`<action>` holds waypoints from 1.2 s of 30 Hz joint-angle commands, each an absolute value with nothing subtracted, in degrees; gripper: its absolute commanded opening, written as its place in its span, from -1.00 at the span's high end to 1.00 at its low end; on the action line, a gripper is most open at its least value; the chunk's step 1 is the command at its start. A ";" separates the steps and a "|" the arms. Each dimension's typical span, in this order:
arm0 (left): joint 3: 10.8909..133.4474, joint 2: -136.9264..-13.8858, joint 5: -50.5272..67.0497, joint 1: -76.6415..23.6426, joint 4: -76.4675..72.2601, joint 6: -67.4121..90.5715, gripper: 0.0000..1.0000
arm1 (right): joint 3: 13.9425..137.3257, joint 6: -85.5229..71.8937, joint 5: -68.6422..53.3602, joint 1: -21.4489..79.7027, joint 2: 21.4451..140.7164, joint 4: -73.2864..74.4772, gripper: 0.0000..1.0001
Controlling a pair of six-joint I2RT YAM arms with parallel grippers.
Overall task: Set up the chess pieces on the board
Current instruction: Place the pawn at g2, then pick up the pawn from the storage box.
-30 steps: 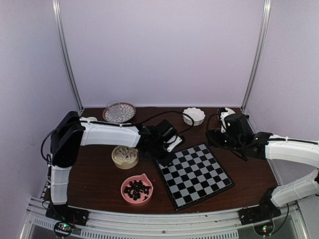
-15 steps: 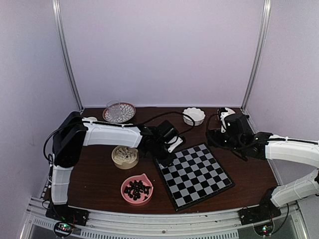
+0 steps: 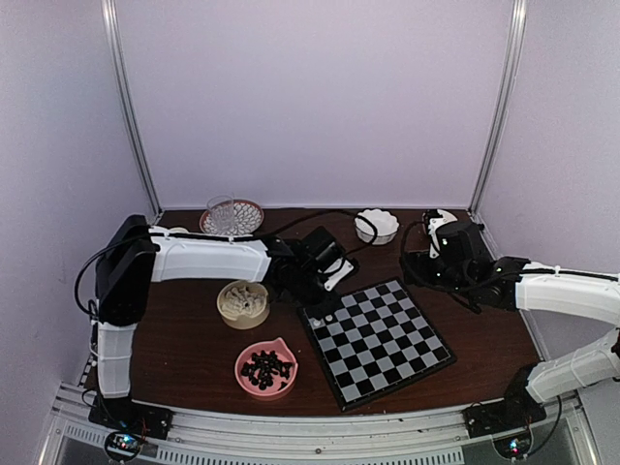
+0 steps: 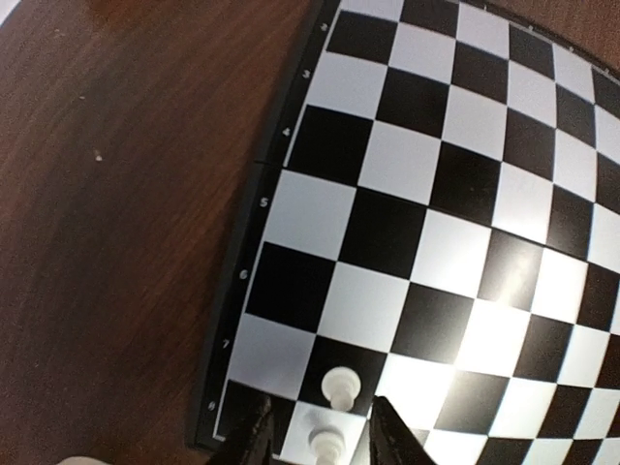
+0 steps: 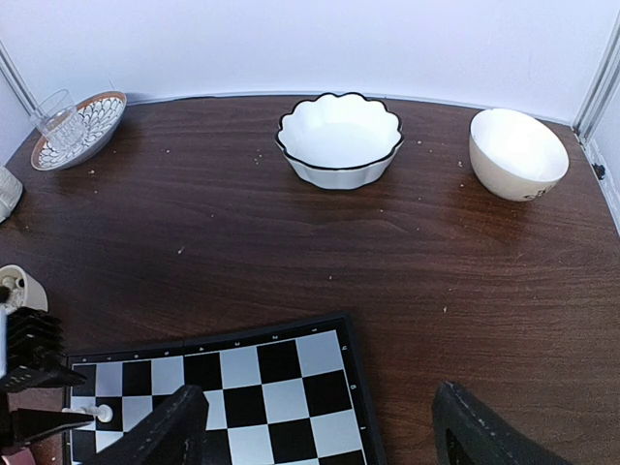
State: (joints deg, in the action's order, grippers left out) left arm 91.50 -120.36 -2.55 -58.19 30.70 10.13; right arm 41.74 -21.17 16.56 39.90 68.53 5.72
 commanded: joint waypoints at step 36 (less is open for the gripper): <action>53.26 -89.30 -18.63 -41.80 18.98 19.51 0.54 | 41.74 -22.28 14.51 40.34 71.00 3.38 -0.66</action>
